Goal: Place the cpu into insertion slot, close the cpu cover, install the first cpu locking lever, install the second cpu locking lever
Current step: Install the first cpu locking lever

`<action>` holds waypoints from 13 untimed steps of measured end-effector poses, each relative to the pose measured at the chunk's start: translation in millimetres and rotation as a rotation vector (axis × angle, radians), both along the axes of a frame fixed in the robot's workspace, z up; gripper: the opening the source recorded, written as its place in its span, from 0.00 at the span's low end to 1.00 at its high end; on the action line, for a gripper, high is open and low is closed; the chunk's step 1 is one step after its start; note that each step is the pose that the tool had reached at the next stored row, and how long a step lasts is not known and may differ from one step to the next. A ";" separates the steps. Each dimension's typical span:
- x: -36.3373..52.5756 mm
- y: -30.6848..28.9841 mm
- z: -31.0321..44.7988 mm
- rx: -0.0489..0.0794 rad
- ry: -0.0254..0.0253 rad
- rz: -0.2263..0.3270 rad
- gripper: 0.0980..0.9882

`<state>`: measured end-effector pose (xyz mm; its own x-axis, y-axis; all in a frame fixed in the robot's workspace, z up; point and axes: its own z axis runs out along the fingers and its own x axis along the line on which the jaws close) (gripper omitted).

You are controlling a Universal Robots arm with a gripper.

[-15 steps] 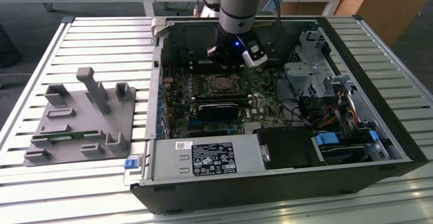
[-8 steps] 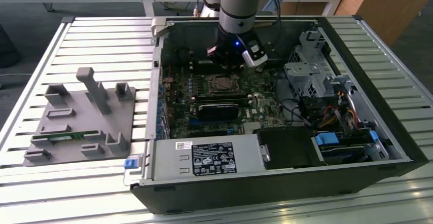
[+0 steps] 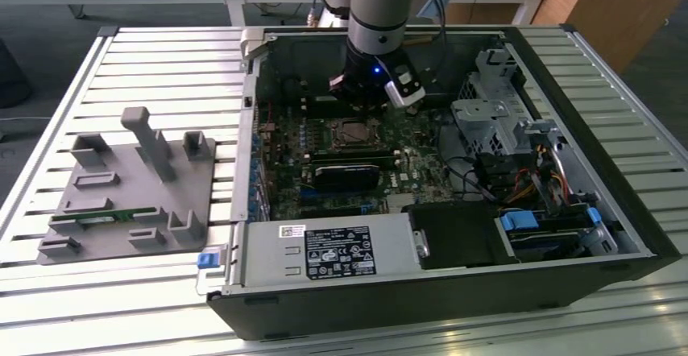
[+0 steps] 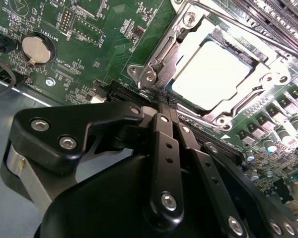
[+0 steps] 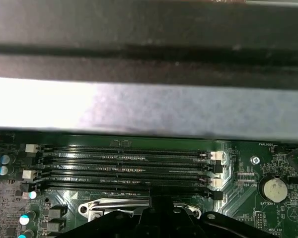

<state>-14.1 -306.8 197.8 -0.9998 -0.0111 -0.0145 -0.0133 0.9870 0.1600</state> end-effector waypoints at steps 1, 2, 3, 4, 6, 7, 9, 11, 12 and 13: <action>0.0 0.0 -0.1 -0.001 0.0000 0.000 0.01; 0.0 0.0 -0.2 -0.001 -0.0001 0.000 0.01; 0.0 0.0 -0.3 -0.001 -0.0002 0.000 0.01; 0.0 0.1 -0.3 -0.001 -0.0003 0.000 0.01; 0.1 0.1 -0.2 -0.001 -0.0003 0.000 0.01; 0.1 0.2 0.2 -0.001 -0.0005 0.000 0.01; 0.1 0.3 0.6 0.000 -0.0005 0.000 0.01; 0.1 0.1 0.7 -0.001 -0.0003 0.000 0.01; 0.1 0.1 0.8 -0.001 -0.0003 0.000 0.01; 0.1 0.1 1.0 -0.001 -0.0002 0.000 0.01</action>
<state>-14.0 -306.7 198.8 -0.9998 -0.0111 -0.0147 -0.0133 0.9872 0.1592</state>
